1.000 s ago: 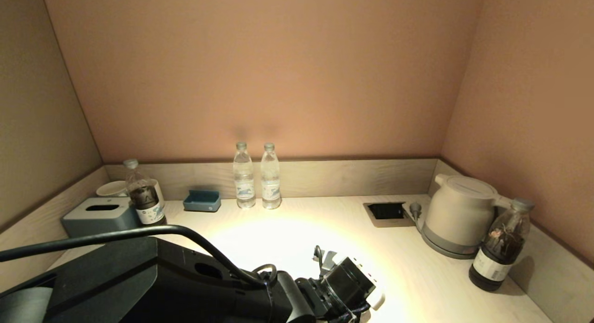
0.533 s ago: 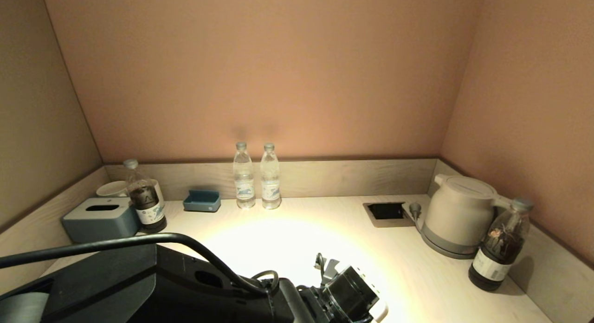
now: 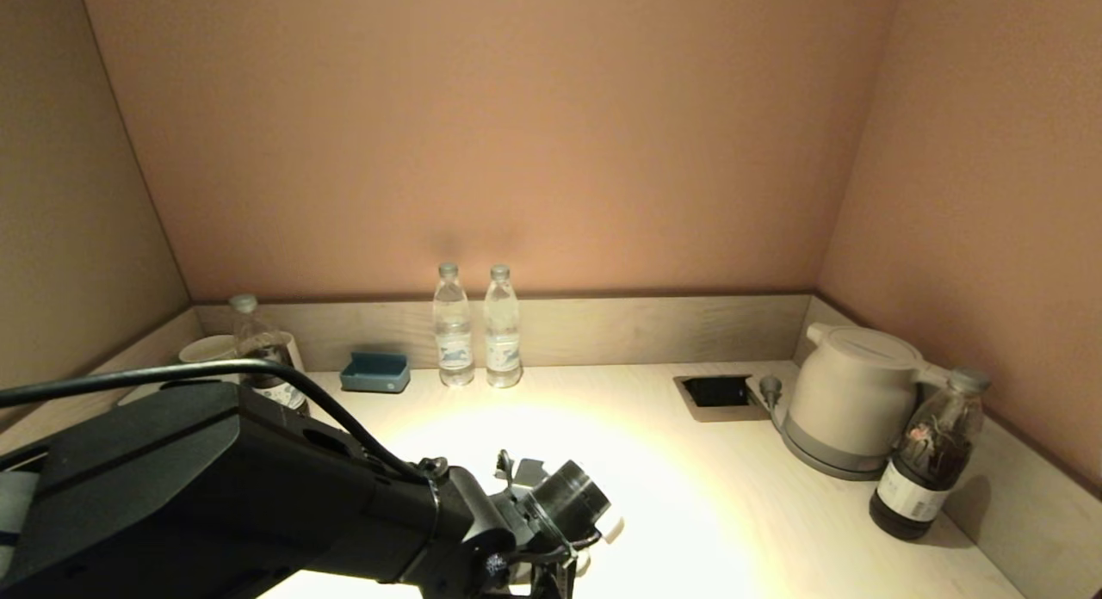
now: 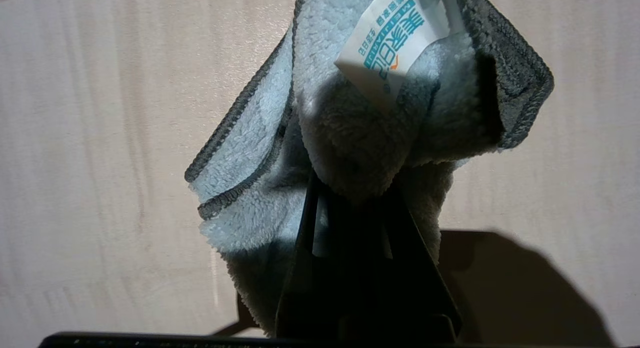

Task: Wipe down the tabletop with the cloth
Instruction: Sweep the stains on the table

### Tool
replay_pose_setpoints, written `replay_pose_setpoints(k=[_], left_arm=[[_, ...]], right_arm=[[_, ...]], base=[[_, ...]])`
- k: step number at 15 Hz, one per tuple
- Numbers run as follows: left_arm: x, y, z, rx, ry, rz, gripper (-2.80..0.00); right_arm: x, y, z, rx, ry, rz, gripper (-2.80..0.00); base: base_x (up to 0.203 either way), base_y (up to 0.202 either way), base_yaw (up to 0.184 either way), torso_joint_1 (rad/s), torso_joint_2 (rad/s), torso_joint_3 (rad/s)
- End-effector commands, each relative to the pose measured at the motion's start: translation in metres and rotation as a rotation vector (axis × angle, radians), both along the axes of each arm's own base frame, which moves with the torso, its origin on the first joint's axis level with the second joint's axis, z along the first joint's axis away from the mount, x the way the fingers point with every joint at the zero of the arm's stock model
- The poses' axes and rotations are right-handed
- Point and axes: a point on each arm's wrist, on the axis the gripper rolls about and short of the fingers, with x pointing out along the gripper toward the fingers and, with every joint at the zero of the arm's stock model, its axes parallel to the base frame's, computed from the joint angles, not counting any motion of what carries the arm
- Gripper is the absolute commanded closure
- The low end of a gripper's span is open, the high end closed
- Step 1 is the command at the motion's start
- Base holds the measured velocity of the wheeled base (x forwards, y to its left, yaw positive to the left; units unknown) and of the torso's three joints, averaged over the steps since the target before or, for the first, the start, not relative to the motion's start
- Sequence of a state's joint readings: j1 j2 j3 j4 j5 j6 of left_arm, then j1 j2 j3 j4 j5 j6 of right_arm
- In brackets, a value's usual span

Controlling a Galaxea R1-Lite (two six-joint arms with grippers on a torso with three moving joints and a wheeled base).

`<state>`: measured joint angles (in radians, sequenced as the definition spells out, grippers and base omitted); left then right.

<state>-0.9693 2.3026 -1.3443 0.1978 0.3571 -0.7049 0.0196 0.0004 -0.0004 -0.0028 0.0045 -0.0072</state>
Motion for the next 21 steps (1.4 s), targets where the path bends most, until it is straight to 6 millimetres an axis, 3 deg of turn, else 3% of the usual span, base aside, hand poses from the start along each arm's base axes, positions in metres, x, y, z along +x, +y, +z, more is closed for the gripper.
replay_pose_setpoints(k=[1, 3, 7, 9, 11, 14, 16, 19, 21], left_arm=[[0.009, 0.021, 0.002, 0.020, 0.004, 0.063, 0.00], [0.021, 0.046, -0.004, 0.046, 0.021, 0.150, 0.00], [0.036, 0.073, -0.002, 0.052, 0.028, 0.235, 0.00], [0.043, 0.078, -0.001, 0.045, 0.026, 0.255, 0.00], [0.065, 0.088, -0.009, 0.040, 0.024, 0.308, 0.00], [0.093, 0.085, -0.024, 0.031, 0.012, 0.339, 0.00], [0.099, 0.085, -0.028, 0.033, 0.010, 0.343, 0.00], [0.127, 0.068, -0.028, -0.025, -0.049, 0.347, 0.00], [0.129, 0.067, -0.030, -0.026, -0.051, 0.347, 0.00]], right_arm=[[0.000, 0.000, 0.000, 0.000, 0.001, 0.001, 0.00], [0.000, 0.000, 0.000, 0.000, 0.001, 0.001, 0.00], [0.000, 0.000, 0.000, 0.000, -0.001, 0.001, 0.00], [0.000, 0.000, 0.000, 0.000, 0.000, 0.001, 0.00], [0.000, 0.000, 0.000, 0.000, 0.000, 0.001, 0.00], [0.000, 0.000, 0.000, 0.000, -0.002, 0.001, 0.00], [0.000, 0.000, 0.000, 0.000, 0.002, 0.001, 0.00], [0.000, 0.000, 0.000, 0.000, 0.001, 0.001, 0.00], [0.000, 0.000, 0.000, 0.000, 0.001, 0.001, 0.00]], base=[[0.000, 0.000, 0.000, 0.000, 0.00, 0.000], [0.000, 0.000, 0.000, 0.000, 0.00, 0.000], [0.000, 0.000, 0.000, 0.000, 0.00, 0.000], [0.000, 0.000, 0.000, 0.000, 0.00, 0.000], [0.000, 0.000, 0.000, 0.000, 0.00, 0.000], [0.000, 0.000, 0.000, 0.000, 0.00, 0.000], [0.000, 0.000, 0.000, 0.000, 0.00, 0.000], [0.000, 0.000, 0.000, 0.000, 0.00, 0.000], [0.000, 0.000, 0.000, 0.000, 0.00, 0.000]])
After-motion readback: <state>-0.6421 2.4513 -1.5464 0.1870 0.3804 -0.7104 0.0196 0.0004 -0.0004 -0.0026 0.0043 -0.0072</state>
